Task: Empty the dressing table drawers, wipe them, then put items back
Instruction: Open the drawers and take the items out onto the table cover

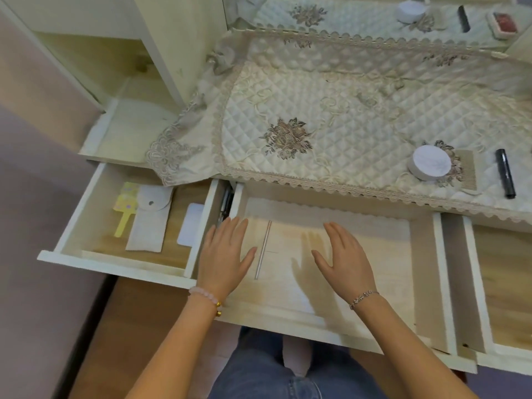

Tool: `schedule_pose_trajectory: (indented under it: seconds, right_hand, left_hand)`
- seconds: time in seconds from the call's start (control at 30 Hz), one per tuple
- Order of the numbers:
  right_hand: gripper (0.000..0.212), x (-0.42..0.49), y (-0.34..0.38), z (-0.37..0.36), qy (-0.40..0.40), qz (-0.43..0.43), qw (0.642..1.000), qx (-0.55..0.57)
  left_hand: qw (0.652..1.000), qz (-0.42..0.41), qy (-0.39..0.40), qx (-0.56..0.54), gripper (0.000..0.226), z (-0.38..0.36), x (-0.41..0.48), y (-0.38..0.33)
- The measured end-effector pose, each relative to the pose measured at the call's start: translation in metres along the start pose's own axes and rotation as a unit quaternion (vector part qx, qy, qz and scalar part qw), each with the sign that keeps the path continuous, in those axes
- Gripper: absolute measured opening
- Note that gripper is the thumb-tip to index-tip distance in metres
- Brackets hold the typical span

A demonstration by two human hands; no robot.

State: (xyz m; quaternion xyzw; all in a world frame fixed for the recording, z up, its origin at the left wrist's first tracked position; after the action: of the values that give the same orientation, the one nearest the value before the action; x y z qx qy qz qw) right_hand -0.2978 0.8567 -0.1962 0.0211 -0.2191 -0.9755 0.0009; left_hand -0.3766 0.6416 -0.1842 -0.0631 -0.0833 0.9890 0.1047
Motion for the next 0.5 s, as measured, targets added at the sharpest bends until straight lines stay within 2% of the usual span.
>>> schedule_pose_trajectory:
  seconds: [0.4, 0.5]
  right_hand:
    - [0.060, 0.037, 0.056, -0.061, 0.037, -0.031, 0.998, 0.040]
    - [0.061, 0.046, 0.058, -0.085, 0.058, -0.065, 0.992, 0.097]
  left_hand:
    - [1.000, 0.015, 0.013, 0.001, 0.059, 0.013, 0.016, 0.088]
    - [0.999, 0.030, 0.015, -0.004, 0.059, 0.009, 0.014, 0.098]
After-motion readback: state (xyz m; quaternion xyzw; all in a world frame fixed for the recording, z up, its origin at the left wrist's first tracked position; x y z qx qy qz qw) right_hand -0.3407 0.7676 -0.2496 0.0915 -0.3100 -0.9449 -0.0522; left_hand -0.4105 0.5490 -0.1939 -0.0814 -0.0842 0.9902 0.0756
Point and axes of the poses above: each hand's wrist, its own x-axis towards the middle knuckle, its own z-axis out of the back of the hand, y = z × x, the point moved 8 cm from there along x, towards the middle knuckle, and after that the axes turned 15 degrees about z, right-handed, at the moved point
